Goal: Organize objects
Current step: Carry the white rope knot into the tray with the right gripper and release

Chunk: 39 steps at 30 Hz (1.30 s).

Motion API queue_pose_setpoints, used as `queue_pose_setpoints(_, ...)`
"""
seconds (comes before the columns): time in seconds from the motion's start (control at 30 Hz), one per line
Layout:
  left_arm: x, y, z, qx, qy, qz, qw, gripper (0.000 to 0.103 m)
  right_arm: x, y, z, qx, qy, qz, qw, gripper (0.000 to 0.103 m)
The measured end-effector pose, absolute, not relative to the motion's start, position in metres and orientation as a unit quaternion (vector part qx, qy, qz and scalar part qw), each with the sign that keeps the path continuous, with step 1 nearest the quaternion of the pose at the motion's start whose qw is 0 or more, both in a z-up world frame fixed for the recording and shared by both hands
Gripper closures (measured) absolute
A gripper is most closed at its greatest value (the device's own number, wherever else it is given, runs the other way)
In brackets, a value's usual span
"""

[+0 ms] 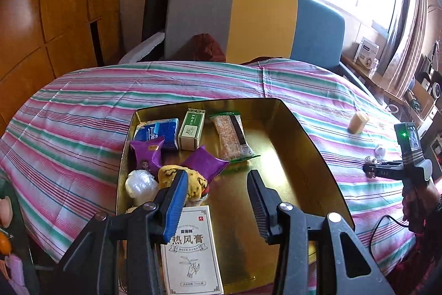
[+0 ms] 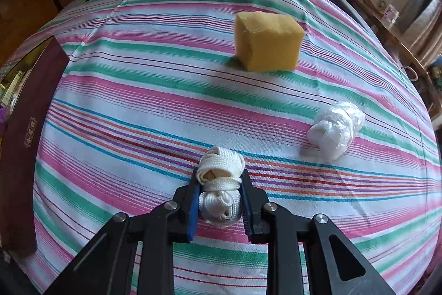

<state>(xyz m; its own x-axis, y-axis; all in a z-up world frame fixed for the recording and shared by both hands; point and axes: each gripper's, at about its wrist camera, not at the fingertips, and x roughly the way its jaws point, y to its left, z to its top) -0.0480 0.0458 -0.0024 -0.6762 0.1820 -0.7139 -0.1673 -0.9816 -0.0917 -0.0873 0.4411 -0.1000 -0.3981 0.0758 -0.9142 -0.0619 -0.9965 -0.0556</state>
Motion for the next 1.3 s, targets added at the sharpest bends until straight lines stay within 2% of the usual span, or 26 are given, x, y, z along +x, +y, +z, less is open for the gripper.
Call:
queue_pose_setpoints(0.23, -0.043, 0.037, -0.008, -0.395, -0.021, 0.913, 0.096, 0.058, -0.089, 0.41, -0.062, -0.509, 0.053, 0.859, 0.015, 0.078)
queue_pose_setpoints(0.53, -0.04, 0.009, -0.012, -0.395, -0.054, 0.913, 0.081, 0.058, -0.106, 0.275, 0.001, -0.46, 0.016, 0.879, -0.126, 0.078)
queue_pose_setpoints(0.77, -0.039, -0.017, -0.019, -0.403, -0.079, 0.909, 0.065, 0.058, -0.152, 0.197, -0.016, -0.482, -0.031, 0.86, -0.163, 0.078)
queue_pose_setpoints(0.93, -0.041, -0.025, -0.025, -0.411, -0.088, 0.905, 0.06, 0.058, -0.189, 0.171, -0.051, -0.527, -0.054, 0.835, -0.149, 0.076)
queue_pose_setpoints(1.03, -0.042, -0.026, -0.029, -0.418, -0.09, 0.902, 0.059, 0.058, -0.202, 0.162, -0.064, -0.539, -0.053, 0.829, -0.137, 0.069)
queue_pose_setpoints(1.1, -0.042, -0.026, -0.032, -0.422, -0.09, 0.9, 0.058, 0.058, -0.204, 0.163, -0.064, -0.536, -0.041, 0.832, -0.135, 0.055)
queue_pose_setpoints(1.3, -0.041, -0.023, -0.031, -0.419, -0.086, 0.902, 0.057, 0.058, -0.187, 0.178, -0.046, -0.508, -0.023, 0.848, -0.147, 0.048)
